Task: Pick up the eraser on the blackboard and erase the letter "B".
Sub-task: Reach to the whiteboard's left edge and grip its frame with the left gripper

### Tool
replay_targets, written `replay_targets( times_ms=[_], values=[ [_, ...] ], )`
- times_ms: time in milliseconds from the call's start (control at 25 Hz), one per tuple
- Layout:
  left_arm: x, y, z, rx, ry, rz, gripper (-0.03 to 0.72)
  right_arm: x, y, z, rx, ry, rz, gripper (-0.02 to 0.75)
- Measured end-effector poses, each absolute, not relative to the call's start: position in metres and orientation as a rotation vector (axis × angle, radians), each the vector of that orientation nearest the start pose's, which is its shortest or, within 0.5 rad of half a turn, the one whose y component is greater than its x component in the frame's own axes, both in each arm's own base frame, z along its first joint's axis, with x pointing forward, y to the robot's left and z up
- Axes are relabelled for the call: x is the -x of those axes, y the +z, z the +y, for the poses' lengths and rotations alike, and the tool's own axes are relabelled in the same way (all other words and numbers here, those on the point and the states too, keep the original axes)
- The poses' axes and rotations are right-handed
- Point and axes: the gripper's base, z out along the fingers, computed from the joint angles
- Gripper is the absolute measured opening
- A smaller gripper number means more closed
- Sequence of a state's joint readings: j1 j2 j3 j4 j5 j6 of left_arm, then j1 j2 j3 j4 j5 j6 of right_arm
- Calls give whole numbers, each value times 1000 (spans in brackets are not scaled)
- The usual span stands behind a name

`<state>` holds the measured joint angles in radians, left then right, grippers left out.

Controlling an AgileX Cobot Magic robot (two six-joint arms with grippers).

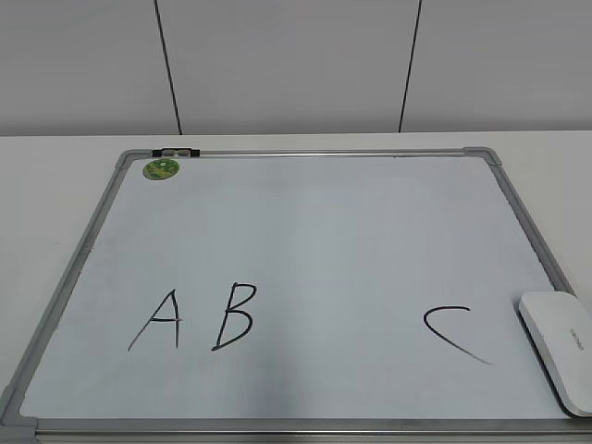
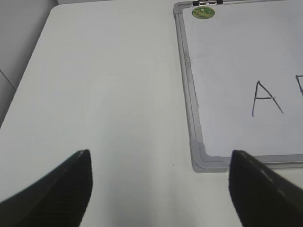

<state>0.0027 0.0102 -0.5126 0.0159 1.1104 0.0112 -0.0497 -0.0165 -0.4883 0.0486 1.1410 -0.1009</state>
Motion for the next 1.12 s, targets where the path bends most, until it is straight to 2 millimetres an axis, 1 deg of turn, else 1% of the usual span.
replay_targets(
  times_ms=[440,800,920,1040,1120],
  values=[
    [7,277,1,-8,28,2092,684,9,268,4,59,-31,2118,587],
    [7,277,0,-9,8,2087,639,9,268,4,59,-31,2118,587],
    [5,283,0,-9,9,2064,636,9,268,4,59,-31,2118,587],
    [-9,290,-1,-9,-6,2063,635,9,268,4,59,-31,2118,587],
    [-27,294,-2,-6,-19,2069,634,9,268,4,59,-31,2118,587]
  ],
)
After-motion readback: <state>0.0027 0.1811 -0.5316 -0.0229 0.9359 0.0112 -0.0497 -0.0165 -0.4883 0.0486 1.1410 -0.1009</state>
